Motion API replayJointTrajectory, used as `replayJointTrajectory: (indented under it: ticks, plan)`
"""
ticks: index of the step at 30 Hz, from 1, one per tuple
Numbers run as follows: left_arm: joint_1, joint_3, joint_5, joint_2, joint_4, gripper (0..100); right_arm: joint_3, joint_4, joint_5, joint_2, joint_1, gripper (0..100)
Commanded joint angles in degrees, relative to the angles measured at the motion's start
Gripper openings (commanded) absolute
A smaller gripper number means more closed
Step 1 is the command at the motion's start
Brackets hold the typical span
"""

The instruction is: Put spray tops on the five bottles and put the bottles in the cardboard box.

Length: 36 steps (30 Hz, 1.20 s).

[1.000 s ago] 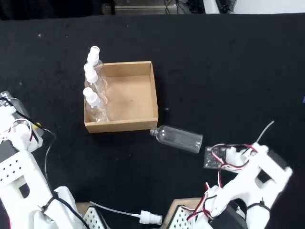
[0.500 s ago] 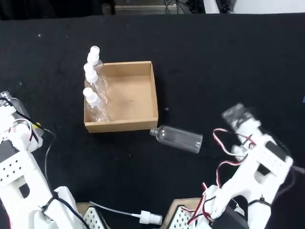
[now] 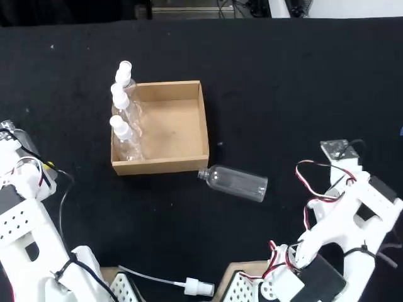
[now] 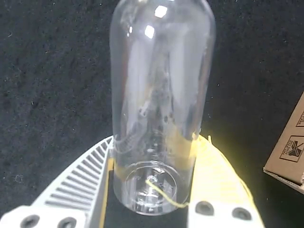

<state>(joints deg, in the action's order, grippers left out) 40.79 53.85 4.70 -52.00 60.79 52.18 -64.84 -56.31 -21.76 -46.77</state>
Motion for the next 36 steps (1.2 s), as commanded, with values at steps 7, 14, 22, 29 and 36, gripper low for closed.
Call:
replayJointTrajectory:
  ticks: [7, 14, 22, 29, 36]
  plan:
    - [0.6, -0.3, -0.2, -0.3, -0.6, 9, -3.6, -1.1, -18.9, 0.2, -0.3, 26.3]
    - [0.2, -0.4, -0.2, -0.3, 0.5, 9, -0.2, 1.4, -19.5, 0.3, 0.5, 15.8]
    - [-7.8, -1.0, -0.2, -0.3, 0.0, 10, 5.1, 10.0, -19.6, 0.3, -0.7, 16.2]
    - [-9.2, -8.9, -0.2, -0.3, 0.5, 9, 7.0, 11.4, -19.6, 0.3, -1.3, 16.2]
    - [-12.5, -15.7, -0.3, -0.3, 0.0, 10, 9.3, 14.1, -19.6, 0.3, -2.5, 16.2]
